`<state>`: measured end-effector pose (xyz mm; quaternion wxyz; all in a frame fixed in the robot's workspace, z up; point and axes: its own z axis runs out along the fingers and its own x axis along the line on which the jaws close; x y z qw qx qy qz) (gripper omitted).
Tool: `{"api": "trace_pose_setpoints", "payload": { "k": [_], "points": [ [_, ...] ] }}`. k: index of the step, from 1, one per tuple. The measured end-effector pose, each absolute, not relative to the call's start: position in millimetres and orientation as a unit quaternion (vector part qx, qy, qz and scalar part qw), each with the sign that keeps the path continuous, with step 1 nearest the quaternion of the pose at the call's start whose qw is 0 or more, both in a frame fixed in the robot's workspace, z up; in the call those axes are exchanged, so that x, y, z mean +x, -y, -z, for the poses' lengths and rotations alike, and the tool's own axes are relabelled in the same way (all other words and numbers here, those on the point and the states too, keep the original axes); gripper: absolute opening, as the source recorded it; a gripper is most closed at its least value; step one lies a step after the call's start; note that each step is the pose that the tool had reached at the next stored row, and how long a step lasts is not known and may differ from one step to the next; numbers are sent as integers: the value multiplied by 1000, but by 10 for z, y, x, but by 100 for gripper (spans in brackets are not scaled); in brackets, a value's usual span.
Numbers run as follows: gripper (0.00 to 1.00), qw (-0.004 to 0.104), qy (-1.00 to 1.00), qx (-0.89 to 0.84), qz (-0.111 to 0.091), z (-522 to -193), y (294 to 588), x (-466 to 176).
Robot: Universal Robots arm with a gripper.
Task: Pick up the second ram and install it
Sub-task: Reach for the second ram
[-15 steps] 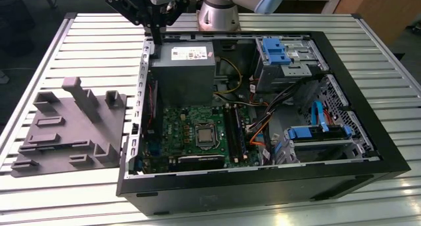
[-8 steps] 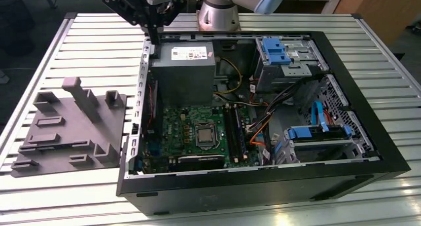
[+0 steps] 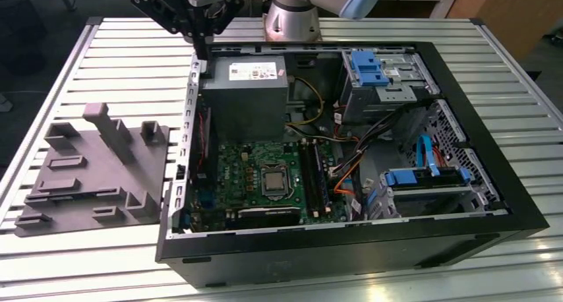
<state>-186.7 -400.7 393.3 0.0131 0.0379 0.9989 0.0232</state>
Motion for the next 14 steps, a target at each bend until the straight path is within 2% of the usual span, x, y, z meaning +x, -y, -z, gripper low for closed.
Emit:
{"api": "trace_pose_setpoints", "payload": {
  "k": [14],
  "points": [
    [11, 13, -999, 38, -23, -3933, 4007, -1979]
  ]
}}
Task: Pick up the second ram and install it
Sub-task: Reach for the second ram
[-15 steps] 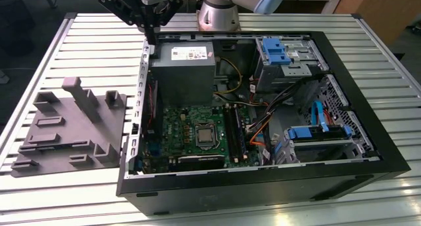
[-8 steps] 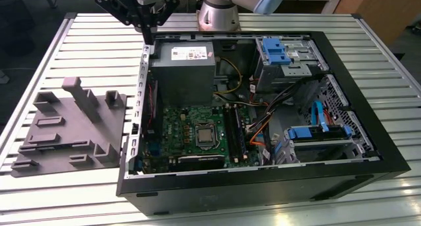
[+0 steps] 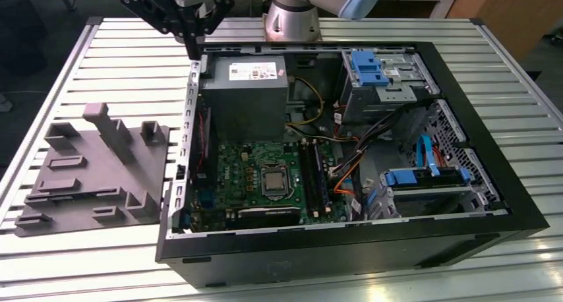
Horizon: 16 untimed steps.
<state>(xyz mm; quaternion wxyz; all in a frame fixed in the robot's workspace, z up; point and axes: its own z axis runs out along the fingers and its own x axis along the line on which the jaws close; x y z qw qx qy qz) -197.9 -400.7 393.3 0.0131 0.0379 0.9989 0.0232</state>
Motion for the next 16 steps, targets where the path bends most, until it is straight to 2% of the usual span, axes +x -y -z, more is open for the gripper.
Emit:
{"api": "trace_pose_setpoints", "payload": {
  "k": [16],
  "points": [
    [11, 13, -999, 38, -23, -3933, 4007, -2110]
  ]
}}
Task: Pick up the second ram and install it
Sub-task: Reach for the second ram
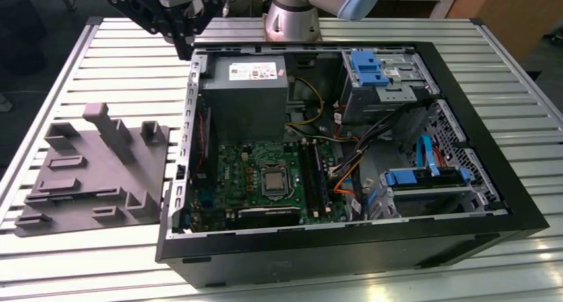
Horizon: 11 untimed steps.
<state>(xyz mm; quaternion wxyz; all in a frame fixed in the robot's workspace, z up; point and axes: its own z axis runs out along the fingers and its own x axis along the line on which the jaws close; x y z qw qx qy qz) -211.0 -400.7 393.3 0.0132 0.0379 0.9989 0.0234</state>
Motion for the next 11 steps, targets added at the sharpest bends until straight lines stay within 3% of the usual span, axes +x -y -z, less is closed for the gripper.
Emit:
{"api": "trace_pose_setpoints", "payload": {
  "k": [11],
  "points": [
    [11, 13, -999, 38, -24, -3933, 4008, -2177]
  ]
}}
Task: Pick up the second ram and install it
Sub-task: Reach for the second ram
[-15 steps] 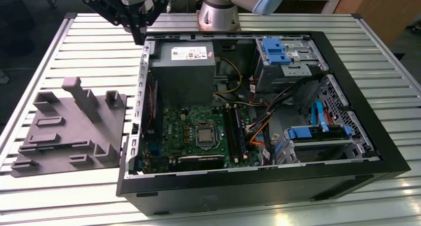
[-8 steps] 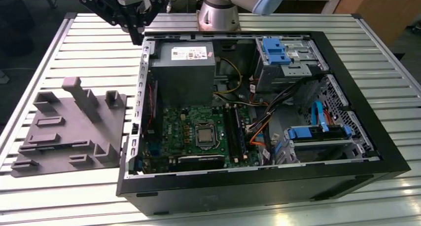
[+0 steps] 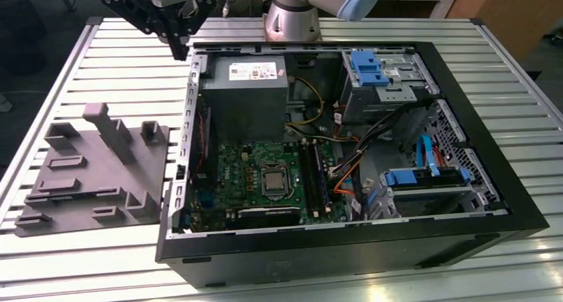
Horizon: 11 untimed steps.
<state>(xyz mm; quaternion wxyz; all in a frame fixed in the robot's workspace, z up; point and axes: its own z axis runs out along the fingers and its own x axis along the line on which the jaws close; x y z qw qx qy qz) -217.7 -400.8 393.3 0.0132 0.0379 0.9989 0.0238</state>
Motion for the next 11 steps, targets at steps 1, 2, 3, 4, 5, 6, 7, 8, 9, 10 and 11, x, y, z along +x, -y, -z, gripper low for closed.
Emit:
{"api": "trace_pose_setpoints", "payload": {
  "k": [1, 2, 3, 4, 5, 6, 7, 8, 9, 10, 11],
  "points": [
    [11, 13, -999, 38, -24, -3933, 4008, -2184],
    [11, 13, -999, 38, -24, -3933, 4008, -2191],
    [11, 13, -999, 38, -24, -3933, 4008, -2198],
    [11, 13, -999, 38, -24, -3933, 4008, -2205],
    [11, 13, -999, 38, -24, -3933, 4008, -2211],
    [11, 13, -999, 38, -24, -3933, 4008, -2218],
    [11, 13, -999, 38, -24, -3933, 4008, -2226],
    [11, 13, -999, 38, -24, -3933, 4008, -2234],
    [11, 13, -999, 38, -24, -3933, 4008, -2242],
    [11, 13, -999, 38, -24, -3933, 4008, -2250],
    [11, 13, -999, 38, -24, -3933, 4008, -2257]
  ]
}}
